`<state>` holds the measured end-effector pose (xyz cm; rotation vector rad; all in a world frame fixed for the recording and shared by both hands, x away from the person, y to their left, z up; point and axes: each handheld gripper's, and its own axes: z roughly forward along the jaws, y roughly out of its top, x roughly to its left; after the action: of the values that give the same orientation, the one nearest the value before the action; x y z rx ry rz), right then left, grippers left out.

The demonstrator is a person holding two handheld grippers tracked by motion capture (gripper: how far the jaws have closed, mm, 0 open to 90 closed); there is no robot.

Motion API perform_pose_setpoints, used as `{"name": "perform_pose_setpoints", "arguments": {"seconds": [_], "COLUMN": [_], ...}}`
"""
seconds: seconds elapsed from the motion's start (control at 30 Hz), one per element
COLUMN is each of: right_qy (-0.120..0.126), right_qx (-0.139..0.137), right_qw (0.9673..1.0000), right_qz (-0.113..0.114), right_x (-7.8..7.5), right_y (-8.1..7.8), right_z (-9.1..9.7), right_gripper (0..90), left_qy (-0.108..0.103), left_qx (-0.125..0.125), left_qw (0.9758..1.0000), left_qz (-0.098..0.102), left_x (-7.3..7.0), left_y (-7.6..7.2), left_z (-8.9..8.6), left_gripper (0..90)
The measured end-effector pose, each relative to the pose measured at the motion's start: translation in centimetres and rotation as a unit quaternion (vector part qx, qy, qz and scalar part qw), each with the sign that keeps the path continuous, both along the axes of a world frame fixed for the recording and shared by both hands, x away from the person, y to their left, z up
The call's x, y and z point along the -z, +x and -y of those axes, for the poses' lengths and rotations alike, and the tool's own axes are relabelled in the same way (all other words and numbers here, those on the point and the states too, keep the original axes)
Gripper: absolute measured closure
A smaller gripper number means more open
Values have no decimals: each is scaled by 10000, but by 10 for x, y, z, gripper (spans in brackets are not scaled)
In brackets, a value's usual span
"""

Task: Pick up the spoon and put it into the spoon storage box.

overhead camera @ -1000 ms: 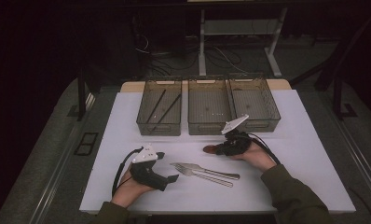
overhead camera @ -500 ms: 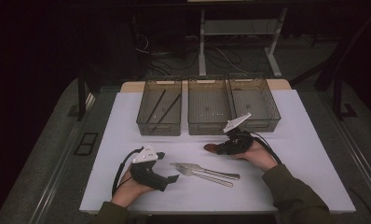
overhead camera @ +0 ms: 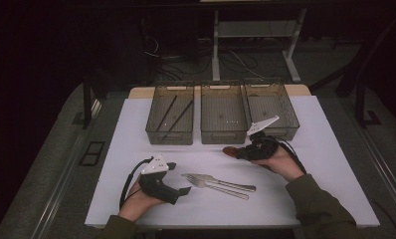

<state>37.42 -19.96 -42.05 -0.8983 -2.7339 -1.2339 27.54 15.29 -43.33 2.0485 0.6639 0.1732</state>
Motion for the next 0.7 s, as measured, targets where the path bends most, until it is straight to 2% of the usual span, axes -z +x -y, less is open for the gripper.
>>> {"name": "perform_pose_setpoints", "arguments": {"seconds": [0.27, 0.7], "right_qy": [112, 280], "right_qx": [143, 259], "right_qw": [9998, 9989], "right_qz": [103, 287], "right_x": [-14, -35], "right_y": [2, 12], "right_z": [7, 5], "right_gripper": [803, 803], "left_qy": [39, -46], "left_qx": [-32, -39], "left_qw": [10000, 10000], "left_qz": [11, 6], "left_x": [0, -2], "left_y": [0, 0], "left_z": [0, 1], "left_gripper": [7, 7]}}
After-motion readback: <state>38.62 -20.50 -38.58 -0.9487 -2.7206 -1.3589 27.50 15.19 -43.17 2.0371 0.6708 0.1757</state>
